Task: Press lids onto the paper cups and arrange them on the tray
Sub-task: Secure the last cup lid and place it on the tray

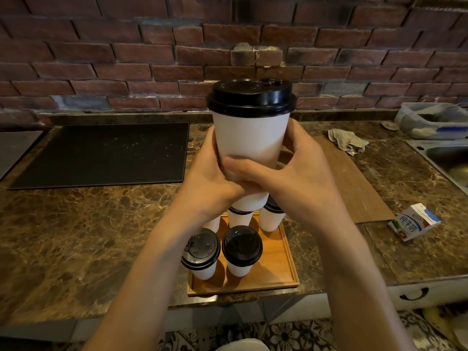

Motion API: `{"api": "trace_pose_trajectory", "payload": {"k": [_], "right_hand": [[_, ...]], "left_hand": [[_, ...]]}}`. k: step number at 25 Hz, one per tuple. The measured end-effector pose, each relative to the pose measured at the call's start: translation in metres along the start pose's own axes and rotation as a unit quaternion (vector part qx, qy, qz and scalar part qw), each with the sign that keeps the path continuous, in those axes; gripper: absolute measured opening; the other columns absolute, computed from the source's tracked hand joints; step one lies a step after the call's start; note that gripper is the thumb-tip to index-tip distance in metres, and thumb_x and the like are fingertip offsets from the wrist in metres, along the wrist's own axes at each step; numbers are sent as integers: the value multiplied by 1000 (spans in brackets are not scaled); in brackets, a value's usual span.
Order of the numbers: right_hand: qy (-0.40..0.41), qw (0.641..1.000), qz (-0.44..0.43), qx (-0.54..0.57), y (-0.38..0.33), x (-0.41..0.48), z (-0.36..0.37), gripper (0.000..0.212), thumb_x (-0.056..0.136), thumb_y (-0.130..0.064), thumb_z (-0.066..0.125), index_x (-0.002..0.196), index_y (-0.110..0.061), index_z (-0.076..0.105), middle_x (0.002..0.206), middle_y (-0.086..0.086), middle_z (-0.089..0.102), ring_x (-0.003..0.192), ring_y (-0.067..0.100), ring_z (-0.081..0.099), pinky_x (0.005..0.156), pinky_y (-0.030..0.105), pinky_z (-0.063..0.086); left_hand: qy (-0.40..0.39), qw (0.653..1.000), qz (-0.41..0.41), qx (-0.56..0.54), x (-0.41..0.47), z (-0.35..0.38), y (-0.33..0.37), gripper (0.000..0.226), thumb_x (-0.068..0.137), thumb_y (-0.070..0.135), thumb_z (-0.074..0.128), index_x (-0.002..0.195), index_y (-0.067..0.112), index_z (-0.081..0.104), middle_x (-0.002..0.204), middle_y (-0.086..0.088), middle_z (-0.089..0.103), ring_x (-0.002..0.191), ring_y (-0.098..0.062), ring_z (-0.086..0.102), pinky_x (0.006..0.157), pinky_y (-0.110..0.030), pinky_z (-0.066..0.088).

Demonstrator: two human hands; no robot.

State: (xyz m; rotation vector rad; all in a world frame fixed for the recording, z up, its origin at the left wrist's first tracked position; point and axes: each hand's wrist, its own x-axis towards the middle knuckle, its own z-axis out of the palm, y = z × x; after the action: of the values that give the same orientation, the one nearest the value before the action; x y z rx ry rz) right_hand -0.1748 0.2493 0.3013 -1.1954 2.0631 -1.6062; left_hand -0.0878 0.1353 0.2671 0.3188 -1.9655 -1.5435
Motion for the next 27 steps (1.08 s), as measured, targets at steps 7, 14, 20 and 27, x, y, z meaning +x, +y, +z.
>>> {"api": "trace_pose_trajectory", "payload": {"k": [7, 14, 20, 27], "right_hand": [[-68, 996, 3, 58, 1, 5, -15, 72, 67, -41, 85, 131, -28, 53, 119, -13, 63, 111, 3, 59, 88, 30, 56], [-156, 982, 3, 107, 7, 10, -25, 65, 63, -34, 85, 121, -32, 57, 113, -12, 68, 107, 7, 65, 84, 26, 56], [-174, 977, 12, 120, 12, 11, -25, 67, 60, -36, 85, 120, -33, 57, 111, -14, 68, 106, 6, 65, 83, 23, 55], [-110, 992, -10, 63, 4, 8, -19, 81, 60, -42, 86, 132, -31, 49, 118, -14, 63, 109, 2, 61, 87, 27, 57]], "left_hand": [[-64, 998, -9, -7, 0, -12, 5, 81, 53, 31, 84, 123, 35, 44, 111, 16, 63, 107, -2, 60, 78, -13, 51], [-161, 985, -35, -43, 1, -17, 1, 73, 65, 8, 78, 130, 18, 45, 115, 8, 64, 110, -11, 61, 81, -18, 52], [-170, 983, -48, -51, 1, -16, -3, 76, 66, 11, 76, 134, 13, 42, 118, 0, 62, 112, -16, 60, 84, -21, 51], [-107, 994, -20, -6, 3, -14, 0, 86, 55, 25, 82, 131, 13, 43, 118, -2, 62, 112, -15, 61, 88, -30, 54]]}}
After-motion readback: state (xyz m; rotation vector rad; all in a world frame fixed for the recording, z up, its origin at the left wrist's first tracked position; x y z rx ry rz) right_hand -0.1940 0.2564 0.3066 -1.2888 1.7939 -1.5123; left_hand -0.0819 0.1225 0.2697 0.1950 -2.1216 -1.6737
